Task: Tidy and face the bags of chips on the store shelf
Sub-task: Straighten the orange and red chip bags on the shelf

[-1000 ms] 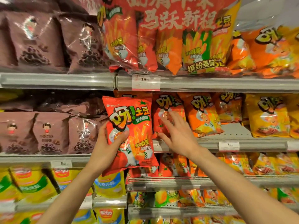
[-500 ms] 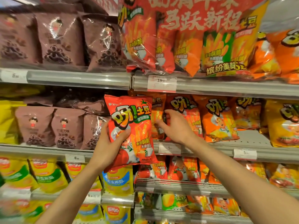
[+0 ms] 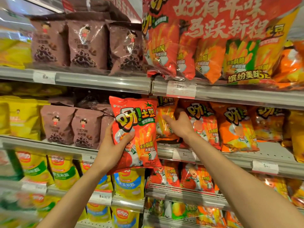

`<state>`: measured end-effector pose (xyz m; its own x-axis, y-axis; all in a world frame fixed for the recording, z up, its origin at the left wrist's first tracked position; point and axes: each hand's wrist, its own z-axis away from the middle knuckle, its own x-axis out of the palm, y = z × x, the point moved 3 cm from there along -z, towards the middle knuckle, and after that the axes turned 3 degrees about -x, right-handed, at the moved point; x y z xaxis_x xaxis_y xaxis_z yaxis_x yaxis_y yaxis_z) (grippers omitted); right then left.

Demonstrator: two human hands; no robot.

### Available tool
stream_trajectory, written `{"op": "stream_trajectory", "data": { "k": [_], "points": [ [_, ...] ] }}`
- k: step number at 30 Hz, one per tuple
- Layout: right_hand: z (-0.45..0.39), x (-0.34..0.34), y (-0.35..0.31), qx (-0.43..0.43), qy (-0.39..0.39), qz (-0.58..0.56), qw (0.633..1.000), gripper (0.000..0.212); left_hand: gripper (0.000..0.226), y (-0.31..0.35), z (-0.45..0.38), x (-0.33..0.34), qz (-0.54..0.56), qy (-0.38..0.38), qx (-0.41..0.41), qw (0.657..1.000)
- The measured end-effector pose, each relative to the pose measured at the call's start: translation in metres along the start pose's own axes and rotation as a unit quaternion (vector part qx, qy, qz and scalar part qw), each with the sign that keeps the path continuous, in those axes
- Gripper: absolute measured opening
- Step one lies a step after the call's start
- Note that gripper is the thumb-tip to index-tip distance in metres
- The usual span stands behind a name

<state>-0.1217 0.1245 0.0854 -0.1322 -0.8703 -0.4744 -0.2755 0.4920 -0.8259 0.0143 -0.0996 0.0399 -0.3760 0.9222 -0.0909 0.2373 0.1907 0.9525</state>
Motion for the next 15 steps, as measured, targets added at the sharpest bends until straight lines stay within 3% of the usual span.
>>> {"op": "stream_trajectory", "data": {
  "k": [4, 8, 15],
  "points": [
    [-0.001, -0.006, -0.013, -0.006, 0.006, -0.001, 1.0, 0.072, 0.05, 0.004, 0.001, -0.004, -0.005, 0.009, 0.001, 1.0],
    [0.012, -0.021, -0.014, -0.001, -0.01, -0.027, 1.0, 0.057, 0.048, 0.001, -0.002, -0.008, -0.011, 0.008, 0.002, 1.0],
    [0.041, -0.068, 0.02, 0.004, -0.039, -0.064, 0.997, 0.048, 0.049, -0.008, -0.011, -0.003, -0.015, -0.018, 0.01, 1.0]
  ]
}}
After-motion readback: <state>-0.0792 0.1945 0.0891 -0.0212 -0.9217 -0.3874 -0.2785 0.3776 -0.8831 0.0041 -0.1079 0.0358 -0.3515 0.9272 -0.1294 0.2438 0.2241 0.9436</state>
